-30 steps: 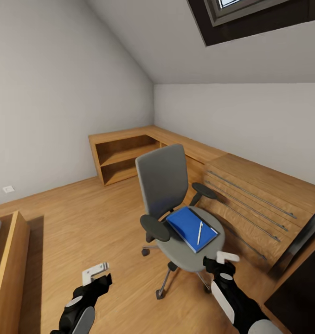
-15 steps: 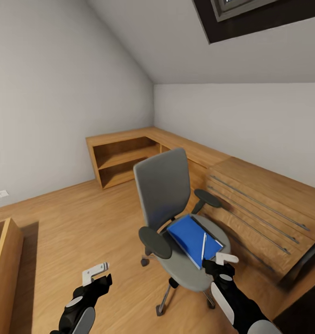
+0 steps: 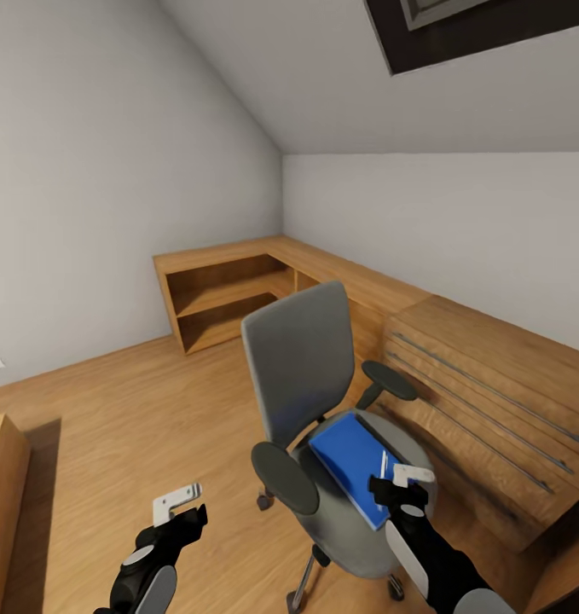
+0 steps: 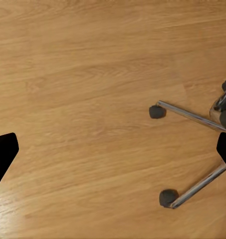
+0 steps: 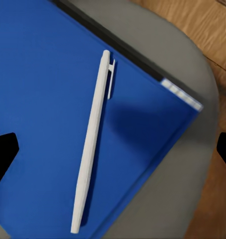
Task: In the bedroom, organize the workspace by keeping the computer under the desk, ensuring the monitor is on the desk, placing the keyboard on the desk next to the monitor, placing the mouse on the desk next to the keyboard, moving the folder from the swivel chair onto the desk next to the mouse, stacking the notebook on top of the folder with the pen on top of the notebook, and positioning the swivel chair next to the desk.
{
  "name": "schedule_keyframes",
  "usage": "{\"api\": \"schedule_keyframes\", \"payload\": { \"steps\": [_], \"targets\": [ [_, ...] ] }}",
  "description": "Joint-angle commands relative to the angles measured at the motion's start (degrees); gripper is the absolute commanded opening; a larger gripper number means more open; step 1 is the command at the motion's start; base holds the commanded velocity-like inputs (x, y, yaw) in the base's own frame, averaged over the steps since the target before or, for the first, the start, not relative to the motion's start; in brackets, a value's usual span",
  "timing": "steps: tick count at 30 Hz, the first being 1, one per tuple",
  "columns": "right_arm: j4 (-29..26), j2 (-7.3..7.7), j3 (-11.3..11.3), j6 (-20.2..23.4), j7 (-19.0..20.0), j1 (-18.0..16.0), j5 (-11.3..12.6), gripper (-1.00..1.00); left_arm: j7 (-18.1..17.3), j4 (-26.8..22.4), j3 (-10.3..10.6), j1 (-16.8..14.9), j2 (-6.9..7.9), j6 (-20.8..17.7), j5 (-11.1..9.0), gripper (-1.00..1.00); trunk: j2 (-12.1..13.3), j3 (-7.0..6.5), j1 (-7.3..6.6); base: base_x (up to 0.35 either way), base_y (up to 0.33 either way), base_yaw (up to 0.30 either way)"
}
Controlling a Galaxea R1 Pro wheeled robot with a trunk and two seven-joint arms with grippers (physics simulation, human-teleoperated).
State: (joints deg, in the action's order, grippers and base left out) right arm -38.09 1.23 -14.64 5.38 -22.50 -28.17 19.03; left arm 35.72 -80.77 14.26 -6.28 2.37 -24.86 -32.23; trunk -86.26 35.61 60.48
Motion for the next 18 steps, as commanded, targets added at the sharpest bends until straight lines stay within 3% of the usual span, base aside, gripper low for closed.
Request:
{"api": "schedule_keyframes", "payload": {
  "steps": [1, 6, 18],
  "targets": [
    [-0.13, 0.04, -0.91, 0.34, -0.53, -0.04, 0.31, 1.0, 0.5, -0.09, 0.15, -0.05, 0.07, -0.1, -0.38, 1.0, -0.03, 0.06, 0.0, 0.031, 0.0, 0.0],
    [-0.2, -0.32, -2.03, 0.17, -0.53, -0.04, 0.27, 1.0, 0.48, -0.58, -0.17, -0.05, 0.1, -0.01, -0.44, 1.0, -0.03, 0.06, 0.0, 0.005, 0.0, 0.0],
    [-0.58, -0.26, -1.89, 0.16, -0.45, -0.04, 0.31, 1.0, 0.49, -0.71, -0.2, -0.05, 0.09, -0.01, -0.46, 1.0, -4.84, 2.21, 2.64, 0.0, 0.0, 0.0]
  ]
}}
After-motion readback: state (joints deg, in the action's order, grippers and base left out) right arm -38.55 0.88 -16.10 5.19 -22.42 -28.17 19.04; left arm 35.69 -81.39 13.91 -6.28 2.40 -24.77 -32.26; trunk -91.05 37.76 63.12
